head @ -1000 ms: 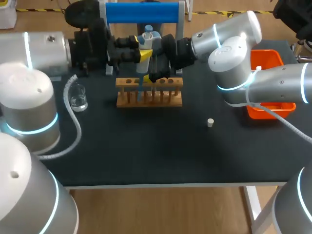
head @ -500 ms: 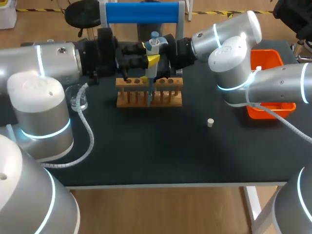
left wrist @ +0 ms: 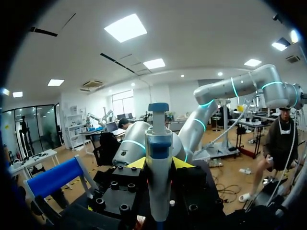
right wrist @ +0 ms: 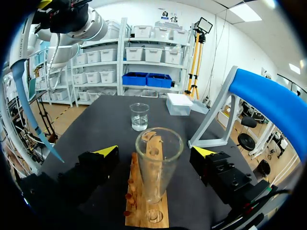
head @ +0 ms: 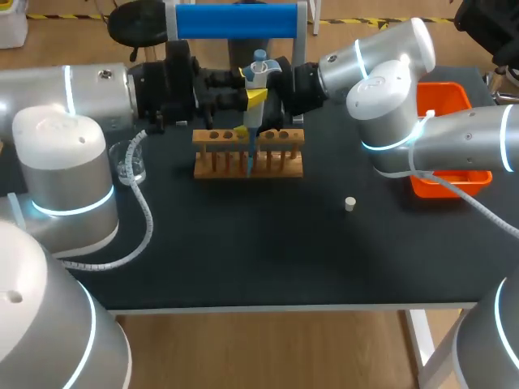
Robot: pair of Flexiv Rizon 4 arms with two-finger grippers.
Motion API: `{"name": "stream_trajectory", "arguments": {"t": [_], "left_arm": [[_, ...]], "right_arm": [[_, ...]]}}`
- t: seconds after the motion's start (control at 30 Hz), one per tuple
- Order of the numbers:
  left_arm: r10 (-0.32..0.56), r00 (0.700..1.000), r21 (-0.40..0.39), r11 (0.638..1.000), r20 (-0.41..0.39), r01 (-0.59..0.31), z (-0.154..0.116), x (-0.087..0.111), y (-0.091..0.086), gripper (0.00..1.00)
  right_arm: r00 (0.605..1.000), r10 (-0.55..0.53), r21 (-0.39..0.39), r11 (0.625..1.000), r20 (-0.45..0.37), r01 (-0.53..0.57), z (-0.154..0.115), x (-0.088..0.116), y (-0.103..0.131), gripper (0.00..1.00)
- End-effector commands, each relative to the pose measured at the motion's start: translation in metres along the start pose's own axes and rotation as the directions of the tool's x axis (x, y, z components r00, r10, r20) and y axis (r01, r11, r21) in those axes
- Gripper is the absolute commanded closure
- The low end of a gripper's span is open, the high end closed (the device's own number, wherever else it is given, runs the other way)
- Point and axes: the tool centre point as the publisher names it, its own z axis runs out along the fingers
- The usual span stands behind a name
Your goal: Invert the test tube, pick up the pipette, mount the tip to pipette, aspirate from beaker and dispense into the tube, eject the tip, return the pipette, and cap with the stopper.
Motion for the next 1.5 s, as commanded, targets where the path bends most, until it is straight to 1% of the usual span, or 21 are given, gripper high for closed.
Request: {"name": "stream_trajectory", "arguments": {"t": [0.03, 0.37, 0.7, 0.87, 0.97, 1.1, 1.27, 1.37, 1.5], "left_arm": [[0.001, 1.0, 0.002, 1.0, -0.005, -0.001, -0.001, -0.001, 0.0, 1.0], [0.001, 1.0, 0.002, 1.0, -0.005, -0.001, -0.001, -0.001, 0.0, 1.0], [0.001, 1.0, 0.002, 1.0, -0.005, -0.001, -0.001, -0.001, 0.0, 1.0], [0.001, 1.0, 0.002, 1.0, -0.005, -0.001, -0.001, -0.001, 0.0, 1.0], [0.001, 1.0, 0.002, 1.0, -0.005, -0.001, -0.001, -0.001, 0.0, 1.0], [0.001, 1.0, 0.002, 1.0, -0.005, -0.001, -0.001, -0.001, 0.0, 1.0], [0.001, 1.0, 0.002, 1.0, -0.005, -0.001, -0.001, -0.001, 0.0, 1.0], [0.001, 1.0, 0.002, 1.0, -0.005, -0.001, -0.001, -0.001, 0.0, 1.0], [0.001, 1.0, 0.002, 1.0, -0.005, -0.001, -0.001, -0.001, 0.0, 1.0]], "right_arm": [[1.0, 0.01, -0.001, 1.0, 0.005, -0.01, -0.006, -0.001, -0.004, 0.0], [0.999, 0.033, -0.003, 0.999, 0.033, -0.033, -0.033, -0.005, -0.018, 0.0], [0.998, 0.04, -0.023, 0.999, 0.053, -0.039, -0.072, -0.003, -0.035, 0.0], [0.997, 0.049, -0.046, 0.998, 0.061, -0.046, -0.095, 0.001, -0.038, 0.0], [0.996, 0.06, -0.076, 0.996, 0.061, -0.055, -0.112, 0.008, -0.037, 0.0], [0.995, 0.06, -0.1, 0.994, 0.076, -0.052, -0.136, 0.022, -0.032, 0.0], [0.993, 0.067, -0.162, 0.985, 0.092, -0.051, -0.167, 0.042, -0.018, 0.0], [0.993, 0.066, -0.194, 0.98, 0.099, -0.046, -0.18, 0.055, -0.008, 0.0], [0.995, 0.059, -0.246, 0.968, 0.086, -0.036, -0.194, 0.073, 0.005, 0.0]]}}
